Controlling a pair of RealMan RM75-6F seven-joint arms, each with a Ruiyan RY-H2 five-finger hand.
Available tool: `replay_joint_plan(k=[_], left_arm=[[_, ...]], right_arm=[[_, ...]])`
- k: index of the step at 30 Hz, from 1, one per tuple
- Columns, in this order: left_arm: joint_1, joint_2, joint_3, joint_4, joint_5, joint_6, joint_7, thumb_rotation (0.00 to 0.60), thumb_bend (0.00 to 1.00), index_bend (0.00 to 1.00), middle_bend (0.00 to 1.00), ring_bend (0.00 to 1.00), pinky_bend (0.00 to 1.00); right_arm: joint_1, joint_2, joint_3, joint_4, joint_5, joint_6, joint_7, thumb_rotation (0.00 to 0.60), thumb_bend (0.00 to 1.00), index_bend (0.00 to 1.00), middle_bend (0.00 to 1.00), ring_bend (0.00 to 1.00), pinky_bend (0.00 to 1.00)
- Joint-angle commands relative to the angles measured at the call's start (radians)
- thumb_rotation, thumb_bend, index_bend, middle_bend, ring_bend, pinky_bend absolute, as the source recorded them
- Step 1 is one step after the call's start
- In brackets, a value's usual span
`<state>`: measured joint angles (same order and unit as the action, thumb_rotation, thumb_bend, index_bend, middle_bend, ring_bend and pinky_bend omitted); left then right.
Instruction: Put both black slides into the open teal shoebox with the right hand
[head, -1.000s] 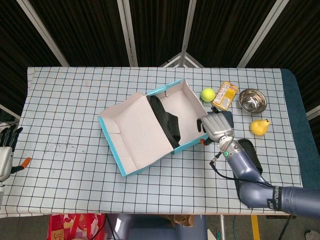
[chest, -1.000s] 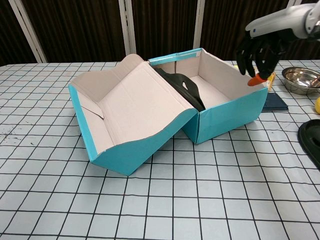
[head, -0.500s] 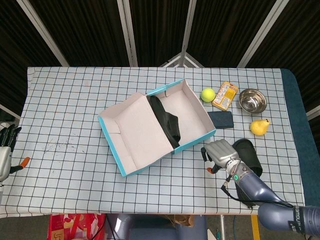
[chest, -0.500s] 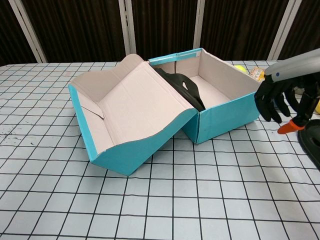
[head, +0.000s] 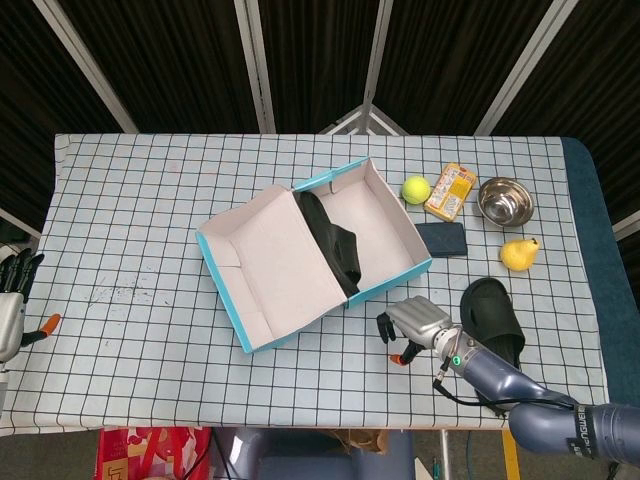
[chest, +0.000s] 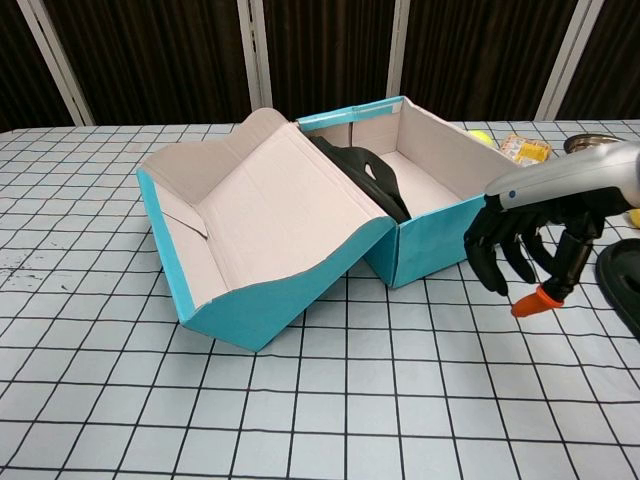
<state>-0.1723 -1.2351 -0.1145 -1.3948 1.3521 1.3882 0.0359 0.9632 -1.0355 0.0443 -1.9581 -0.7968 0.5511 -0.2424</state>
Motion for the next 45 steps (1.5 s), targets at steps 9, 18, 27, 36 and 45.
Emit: replay_joint_plan(k=[9,18,27,36,45], left_arm=[[0.000,0.000,0.001,0.001,0.004,0.001,-0.004,0.600,0.36,0.09,0.00,0.00,0.11],[0.003,0.003,0.000,0.003,0.003,0.004,-0.011,0.600,0.36,0.09,0.00,0.00,0.11],[0.001,0.000,-0.001,0.008,0.000,-0.001,-0.010,0.600,0.36,0.09,0.00,0.00,0.11],[-0.001,-0.001,0.000,0.009,0.000,-0.005,-0.013,0.600,0.36,0.09,0.00,0.00,0.11],[0.001,0.001,-0.002,0.013,-0.002,-0.006,-0.025,0.600,0.36,0.09,0.00,0.00,0.11]], right_arm=[[0.012,-0.030,0.089,0.071,-0.095,-0.147,0.188,0.600,0.28,0.54,0.49,0.53,0.56],[0.015,-0.123,0.116,0.184,-0.125,-0.162,0.277,0.600,0.28,0.51,0.46,0.53,0.56],[-0.005,-0.199,0.126,0.270,-0.173,-0.128,0.337,0.600,0.31,0.46,0.42,0.51,0.56],[-0.015,-0.238,0.167,0.306,-0.227,-0.140,0.425,0.600,0.33,0.42,0.42,0.51,0.56],[0.015,-0.255,0.169,0.331,-0.241,-0.189,0.454,0.600,0.33,0.42,0.42,0.51,0.56]])
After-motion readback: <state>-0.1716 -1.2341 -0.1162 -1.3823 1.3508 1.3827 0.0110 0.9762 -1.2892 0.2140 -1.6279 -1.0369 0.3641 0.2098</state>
